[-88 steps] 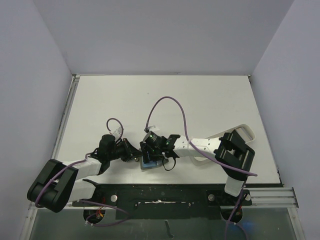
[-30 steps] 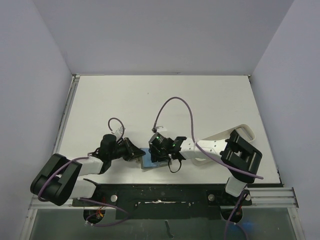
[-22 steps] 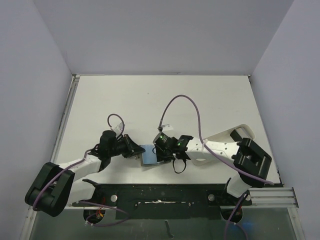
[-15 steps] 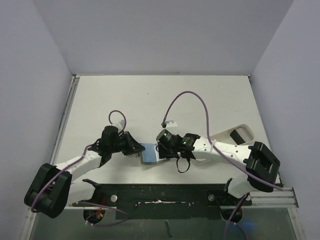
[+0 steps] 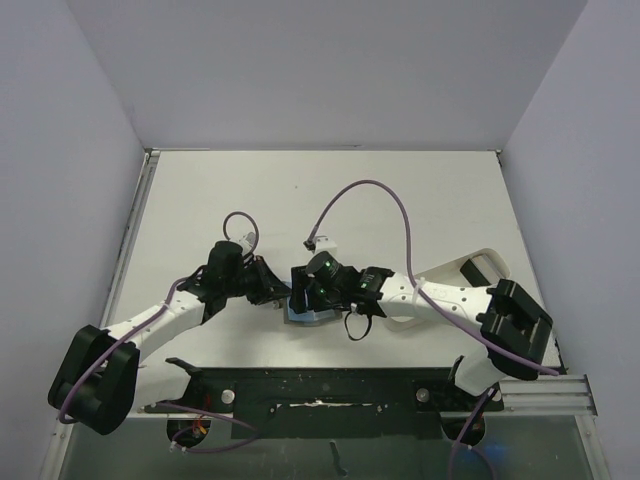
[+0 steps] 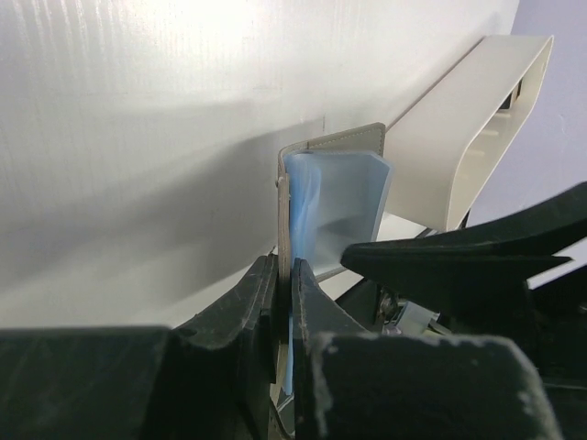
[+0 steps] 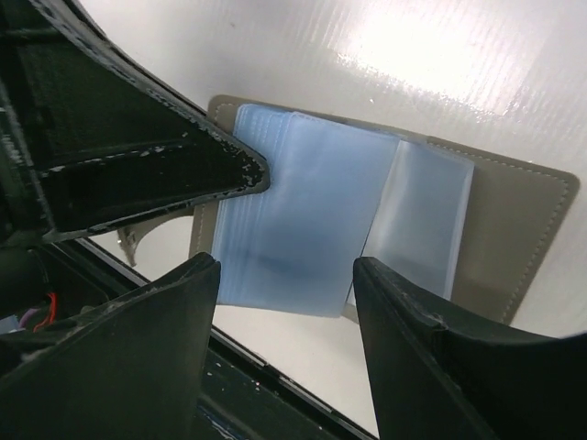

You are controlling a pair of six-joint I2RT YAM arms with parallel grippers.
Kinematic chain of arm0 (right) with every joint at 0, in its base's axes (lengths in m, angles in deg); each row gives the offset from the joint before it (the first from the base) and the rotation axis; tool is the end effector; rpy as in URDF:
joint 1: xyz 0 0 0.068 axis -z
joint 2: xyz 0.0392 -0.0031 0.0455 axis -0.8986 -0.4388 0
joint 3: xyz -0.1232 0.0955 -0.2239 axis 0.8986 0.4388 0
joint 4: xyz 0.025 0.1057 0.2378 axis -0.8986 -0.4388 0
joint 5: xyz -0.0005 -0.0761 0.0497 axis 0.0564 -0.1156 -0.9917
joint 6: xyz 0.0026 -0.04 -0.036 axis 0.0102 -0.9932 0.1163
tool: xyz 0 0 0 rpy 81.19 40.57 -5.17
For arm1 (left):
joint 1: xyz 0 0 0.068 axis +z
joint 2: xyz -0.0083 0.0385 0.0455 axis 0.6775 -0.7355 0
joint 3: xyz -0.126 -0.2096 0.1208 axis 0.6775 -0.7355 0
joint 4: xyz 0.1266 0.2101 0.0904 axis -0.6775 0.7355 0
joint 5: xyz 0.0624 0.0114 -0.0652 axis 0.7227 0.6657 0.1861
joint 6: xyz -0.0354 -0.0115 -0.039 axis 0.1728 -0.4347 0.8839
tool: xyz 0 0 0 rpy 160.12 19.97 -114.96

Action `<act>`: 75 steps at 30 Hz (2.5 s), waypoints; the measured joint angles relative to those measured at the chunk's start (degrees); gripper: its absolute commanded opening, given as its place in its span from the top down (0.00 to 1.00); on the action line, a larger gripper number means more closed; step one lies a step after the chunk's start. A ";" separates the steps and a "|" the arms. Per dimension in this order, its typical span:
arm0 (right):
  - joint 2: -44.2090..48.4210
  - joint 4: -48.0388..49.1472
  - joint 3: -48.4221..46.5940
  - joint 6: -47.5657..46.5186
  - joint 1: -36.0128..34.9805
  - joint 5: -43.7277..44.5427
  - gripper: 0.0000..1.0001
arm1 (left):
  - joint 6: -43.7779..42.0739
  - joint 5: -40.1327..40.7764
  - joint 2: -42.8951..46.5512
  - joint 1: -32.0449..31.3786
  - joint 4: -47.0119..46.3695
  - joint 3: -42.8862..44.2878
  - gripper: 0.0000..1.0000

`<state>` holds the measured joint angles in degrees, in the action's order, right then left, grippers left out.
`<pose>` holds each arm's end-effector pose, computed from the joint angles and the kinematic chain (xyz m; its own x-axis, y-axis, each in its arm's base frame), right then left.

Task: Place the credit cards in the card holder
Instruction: Turn over the card slot in the card holder.

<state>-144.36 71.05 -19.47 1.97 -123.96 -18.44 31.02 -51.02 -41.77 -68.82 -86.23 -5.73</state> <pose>0.1645 0.2764 0.2307 -0.8506 0.0002 -0.5258 -0.2801 0.8461 0.4535 0.2015 -0.1159 0.1784 -0.8996 -0.3789 -0.2170 -0.0745 0.6228 -0.7788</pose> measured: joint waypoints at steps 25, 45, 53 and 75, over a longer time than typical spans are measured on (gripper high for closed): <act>-3.52 1.20 0.39 0.35 0.00 -1.33 0.39 | -1.16 0.72 -0.37 0.00 0.33 -0.33 1.00; -7.48 1.38 0.39 0.35 0.83 -1.68 0.40 | -1.70 0.79 -1.01 0.00 0.63 -0.55 1.00; -7.52 0.37 0.39 0.42 1.09 -0.59 0.41 | -1.66 0.72 -1.01 0.00 0.79 -0.55 1.00; -4.66 -15.30 -1.51 2.05 1.03 13.07 0.50 | -6.58 5.09 -0.55 -0.37 17.18 9.64 1.00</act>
<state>-149.02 55.75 -20.98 4.03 -122.93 -5.37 24.44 -45.93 -42.32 -69.19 -69.05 3.91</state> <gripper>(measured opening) 0.525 0.049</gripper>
